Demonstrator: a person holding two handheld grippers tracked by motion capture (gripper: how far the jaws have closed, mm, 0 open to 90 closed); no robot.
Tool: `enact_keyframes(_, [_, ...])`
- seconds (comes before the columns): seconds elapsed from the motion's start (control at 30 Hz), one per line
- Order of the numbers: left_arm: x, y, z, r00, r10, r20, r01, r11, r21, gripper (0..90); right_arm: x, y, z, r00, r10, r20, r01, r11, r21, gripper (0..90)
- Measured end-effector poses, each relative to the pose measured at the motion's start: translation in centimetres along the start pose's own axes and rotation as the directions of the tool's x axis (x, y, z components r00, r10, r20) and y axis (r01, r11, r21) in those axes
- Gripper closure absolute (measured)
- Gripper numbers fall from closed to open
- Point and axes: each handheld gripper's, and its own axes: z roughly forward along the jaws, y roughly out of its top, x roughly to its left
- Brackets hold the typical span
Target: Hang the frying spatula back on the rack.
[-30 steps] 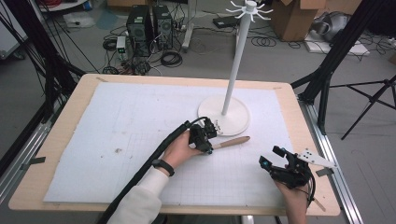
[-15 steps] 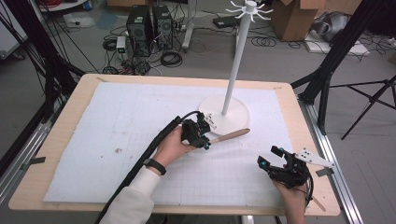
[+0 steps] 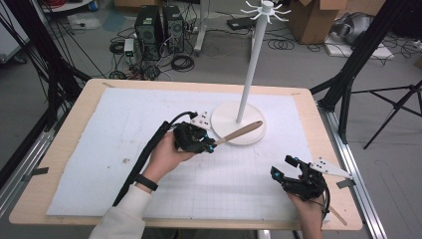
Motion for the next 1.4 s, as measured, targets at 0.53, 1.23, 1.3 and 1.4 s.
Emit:
enact_keyframes(0.53, [-0.9,-3.0,-5.4,0.9865,-0.083,-0.142,0.033,0.9469,-0.32,77.8,1.3,0.3,1.7,0.9995,-0.012,-0.028,0.012,0.9999,0.01,15.5])
enact_keyframes(1.23, [-3.6,-5.0,-6.2,0.9601,-0.104,-0.26,-0.009,0.9163,-0.4,77.8,7.8,6.9,5.5,0.9769,0.017,-0.213,-0.05,0.9875,-0.15,25.5])
enact_keyframes(1.3, [-3.8,-5.1,-6.2,0.958,-0.108,-0.266,-0.013,0.9104,-0.414,77.8,8.6,7.7,6.1,0.9745,0.017,-0.224,-0.051,0.9879,-0.147,26.7])
enact_keyframes(1.4, [-4.1,-5.3,-6.3,0.9573,-0.104,-0.27,-0.022,0.9029,-0.429,77.8,9.8,8.9,6.9,0.9755,-0.015,-0.219,-0.018,0.989,-0.147,27.8])
